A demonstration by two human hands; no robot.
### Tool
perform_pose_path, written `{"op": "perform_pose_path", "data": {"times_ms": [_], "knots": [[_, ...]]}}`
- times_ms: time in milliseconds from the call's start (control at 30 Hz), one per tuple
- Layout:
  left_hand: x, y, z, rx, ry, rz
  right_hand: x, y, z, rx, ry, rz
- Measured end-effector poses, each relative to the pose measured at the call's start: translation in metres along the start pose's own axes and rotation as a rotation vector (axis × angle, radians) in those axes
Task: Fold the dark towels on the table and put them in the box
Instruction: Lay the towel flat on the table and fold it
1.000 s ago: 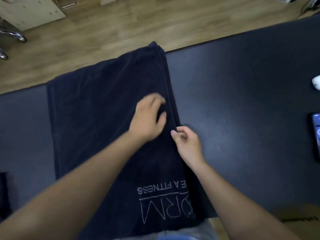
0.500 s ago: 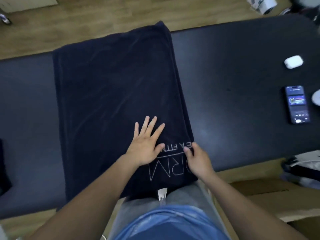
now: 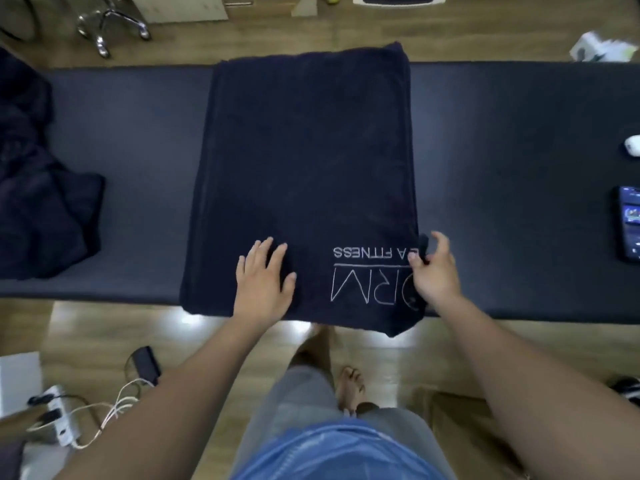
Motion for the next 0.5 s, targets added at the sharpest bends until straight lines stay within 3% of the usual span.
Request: {"op": "perform_pose_path", "data": {"times_ms": [67, 167, 333, 500], "knots": [[0.034, -0.010, 0.012, 0.039, 0.064, -0.053, 0.016, 0.004, -0.008, 0.049, 0.059, 0.045], [0.081, -0.029, 0.046, 0.161, 0.300, -0.038, 0.056, 0.001, -0.044, 0.029, 0.059, -0.012], [0.112, -0.037, 0.106, 0.494, 0.722, 0.064, 0.088, -0.017, -0.096, -0.046, -0.131, 0.078], [0.090, -0.028, 0.127, 0.725, 0.809, 0.094, 0.083, -0.032, -0.100, -0.221, -0.221, 0.142]]}}
Point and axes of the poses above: each hand's wrist, its own x-axis away from the middle knuckle, its own y-axis out of the back of the hand, z = x × y, the point moved 4 cm from there along -x, towards the middle knuckle, and after that the axes turned 6 degrees about -x, right-handed, at the moved point
